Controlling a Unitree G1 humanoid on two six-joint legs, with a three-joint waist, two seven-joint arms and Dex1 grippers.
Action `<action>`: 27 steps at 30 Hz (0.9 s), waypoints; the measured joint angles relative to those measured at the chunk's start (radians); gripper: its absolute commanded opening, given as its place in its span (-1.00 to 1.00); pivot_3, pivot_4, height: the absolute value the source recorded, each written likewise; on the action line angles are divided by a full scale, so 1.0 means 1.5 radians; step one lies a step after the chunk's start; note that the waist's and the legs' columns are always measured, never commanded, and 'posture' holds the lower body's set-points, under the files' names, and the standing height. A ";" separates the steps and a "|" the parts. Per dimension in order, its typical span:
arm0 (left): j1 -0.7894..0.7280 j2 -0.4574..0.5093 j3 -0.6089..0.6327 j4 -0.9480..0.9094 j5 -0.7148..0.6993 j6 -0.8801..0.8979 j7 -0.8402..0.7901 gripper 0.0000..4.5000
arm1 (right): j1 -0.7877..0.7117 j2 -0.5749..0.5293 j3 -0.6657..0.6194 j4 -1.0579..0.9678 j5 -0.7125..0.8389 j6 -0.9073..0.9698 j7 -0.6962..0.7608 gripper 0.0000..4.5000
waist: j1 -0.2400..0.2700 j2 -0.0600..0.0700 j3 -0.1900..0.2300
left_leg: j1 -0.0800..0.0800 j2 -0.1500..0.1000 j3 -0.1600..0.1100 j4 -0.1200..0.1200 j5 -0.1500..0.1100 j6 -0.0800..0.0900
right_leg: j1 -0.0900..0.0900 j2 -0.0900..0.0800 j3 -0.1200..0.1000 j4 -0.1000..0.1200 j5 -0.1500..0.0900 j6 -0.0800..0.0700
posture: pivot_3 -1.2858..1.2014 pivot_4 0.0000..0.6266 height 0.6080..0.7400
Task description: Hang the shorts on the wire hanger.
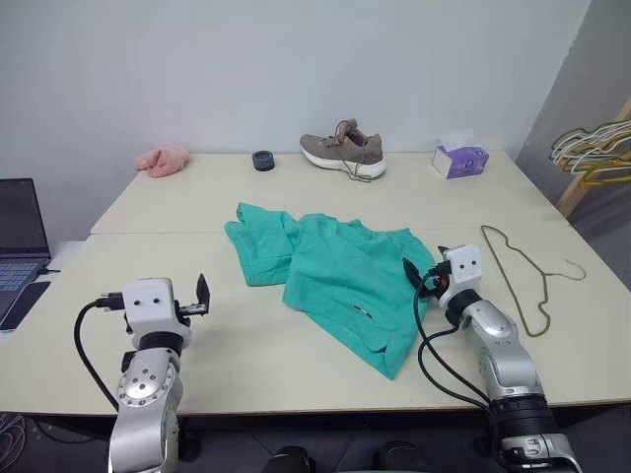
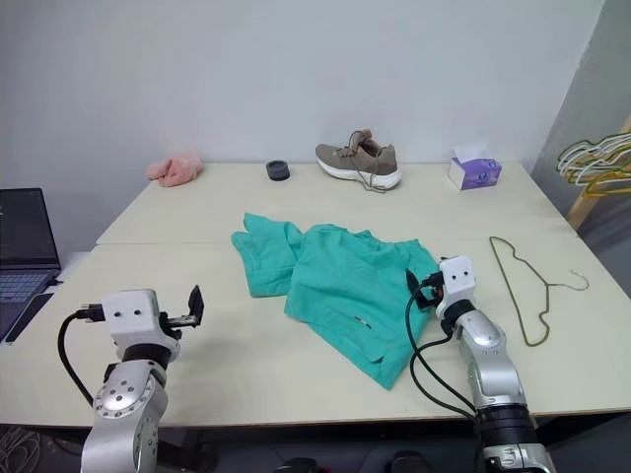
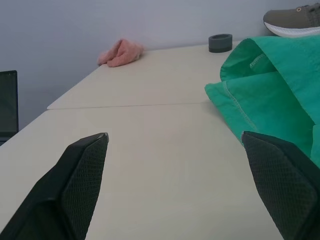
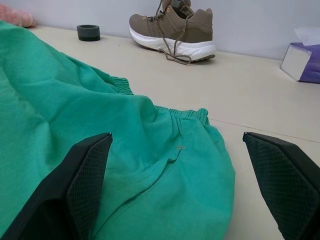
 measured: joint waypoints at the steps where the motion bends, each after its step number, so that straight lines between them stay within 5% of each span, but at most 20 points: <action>1: 0.000 0.001 0.000 0.000 0.000 -0.002 -0.002 1.00 | 0.000 0.000 0.000 0.000 0.000 0.000 0.000 0.99 | 0.000 0.000 0.000 | 0.000 0.000 0.000 0.000 0.000 0.000 | 0.000 0.000 0.000 0.000 0.000 0.000 | 0.03 -1.00 1.00; 27: 0.007 0.017 -0.024 -0.003 -0.023 -0.029 -0.075 1.00 | 0.009 -0.001 0.000 -0.026 0.005 -0.004 0.007 0.99 | -0.003 0.000 0.000 | 0.000 0.000 0.000 0.000 0.000 0.000 | 0.000 0.000 0.000 0.000 0.000 0.000 | 0.01 -1.00 1.00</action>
